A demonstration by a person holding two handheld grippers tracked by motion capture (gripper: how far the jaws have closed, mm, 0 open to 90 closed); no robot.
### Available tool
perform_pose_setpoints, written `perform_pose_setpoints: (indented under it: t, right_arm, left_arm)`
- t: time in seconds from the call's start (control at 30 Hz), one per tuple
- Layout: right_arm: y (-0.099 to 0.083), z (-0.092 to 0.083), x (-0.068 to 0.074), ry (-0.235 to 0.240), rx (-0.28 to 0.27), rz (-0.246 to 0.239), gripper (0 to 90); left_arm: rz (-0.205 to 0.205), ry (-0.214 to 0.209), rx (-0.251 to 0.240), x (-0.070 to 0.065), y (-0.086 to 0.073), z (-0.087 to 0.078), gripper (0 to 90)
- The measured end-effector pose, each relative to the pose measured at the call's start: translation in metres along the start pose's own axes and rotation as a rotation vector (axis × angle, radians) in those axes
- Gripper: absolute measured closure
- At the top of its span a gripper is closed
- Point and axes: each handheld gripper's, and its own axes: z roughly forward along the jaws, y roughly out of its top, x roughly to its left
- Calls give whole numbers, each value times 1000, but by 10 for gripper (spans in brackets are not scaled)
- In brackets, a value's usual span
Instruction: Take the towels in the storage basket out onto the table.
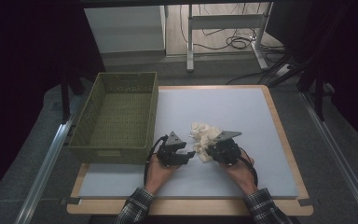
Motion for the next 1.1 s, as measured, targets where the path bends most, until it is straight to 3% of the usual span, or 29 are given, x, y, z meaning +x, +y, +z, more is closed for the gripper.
perform_pose_setpoints:
  t: [0.03, 0.17, 0.27, 0.53, 0.67, 0.8, 0.83, 0.87, 0.9, 0.93, 1.0, 1.03, 1.1]
  right_arm:
    - [-1, -3, -3, 2, 3, 7, 895]
    - [-3, -11, -8, 19, -7, 20, 896]
    - [-3, -23, -14, -6, -23, 21, 898]
    - [-3, -53, -41, -44, -70, 80, 898]
    - [-3, -65, -50, -91, -73, 83, 899]
    - [-10, -73, -72, -139, -76, 130, 899]
    - [-16, -76, -83, -163, -76, 154, 898]
    - [-16, -76, -83, -163, -76, 154, 898]
    - [-22, -80, -97, -189, -70, 186, 898]
    - [-22, -80, -97, -189, -70, 186, 898]
    - [-33, -84, -115, -221, -55, 232, 897]
    - [-33, -84, -115, -221, -55, 232, 897]
    - [-44, -92, -127, -237, -58, 277, 861]
  left_arm:
    - [-1, -1, 0, 0, 0, 1, 441]
    - [-5, -3, 4, 1, 0, 6, 441]
    - [-6, -2, 6, 3, 0, 8, 441]
    - [2, -3, 3, 4, 2, 9, 441]
    - [5, -2, 0, 4, 3, 9, 441]
    - [8, -5, -5, 3, 5, 7, 441]
    - [9, -5, -8, 3, 5, 7, 441]
    - [9, -5, -8, 3, 5, 7, 441]
    - [11, -1, -8, 4, 6, 6, 441]
    - [11, -1, -8, 4, 6, 6, 441]
    - [8, -1, -10, 4, 6, 5, 441]
    - [7, 0, -12, 5, 5, 5, 441]
    - [7, 0, -12, 5, 5, 4, 441]
